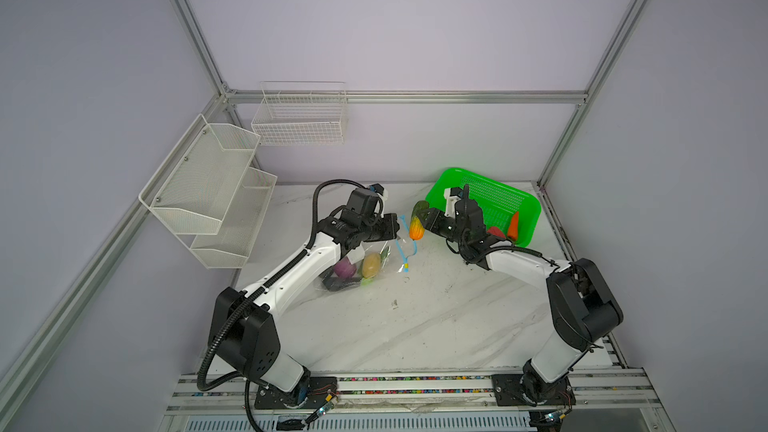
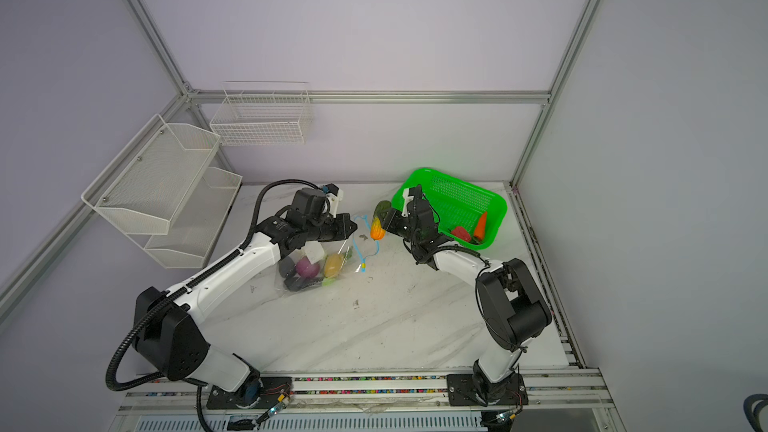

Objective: Place the food in the zip-top bag and seal the zipper

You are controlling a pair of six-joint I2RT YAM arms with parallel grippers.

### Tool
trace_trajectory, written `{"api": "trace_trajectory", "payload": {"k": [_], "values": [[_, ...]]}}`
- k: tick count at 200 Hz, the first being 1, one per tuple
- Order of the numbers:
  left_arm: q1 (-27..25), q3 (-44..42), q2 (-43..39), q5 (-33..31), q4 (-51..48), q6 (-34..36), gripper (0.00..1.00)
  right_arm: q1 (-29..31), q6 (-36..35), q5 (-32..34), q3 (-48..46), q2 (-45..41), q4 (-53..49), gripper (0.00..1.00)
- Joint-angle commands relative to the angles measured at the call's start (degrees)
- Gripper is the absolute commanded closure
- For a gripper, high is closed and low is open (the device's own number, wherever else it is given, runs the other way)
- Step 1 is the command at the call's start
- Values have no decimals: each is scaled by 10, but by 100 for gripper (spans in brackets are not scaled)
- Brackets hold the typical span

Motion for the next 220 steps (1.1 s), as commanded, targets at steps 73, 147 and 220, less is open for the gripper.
{"api": "trace_trajectory", "payload": {"k": [73, 147, 220], "values": [[-7, -10, -19, 3, 26, -7, 100, 38, 13, -6, -30, -54, -10, 59], [-9, -8, -17, 4, 26, -7, 100, 57, 19, -11, -36, -39, -1, 58], [-8, -8, -19, 3, 26, -5, 100, 65, -4, -26, -16, -11, -33, 57]]}}
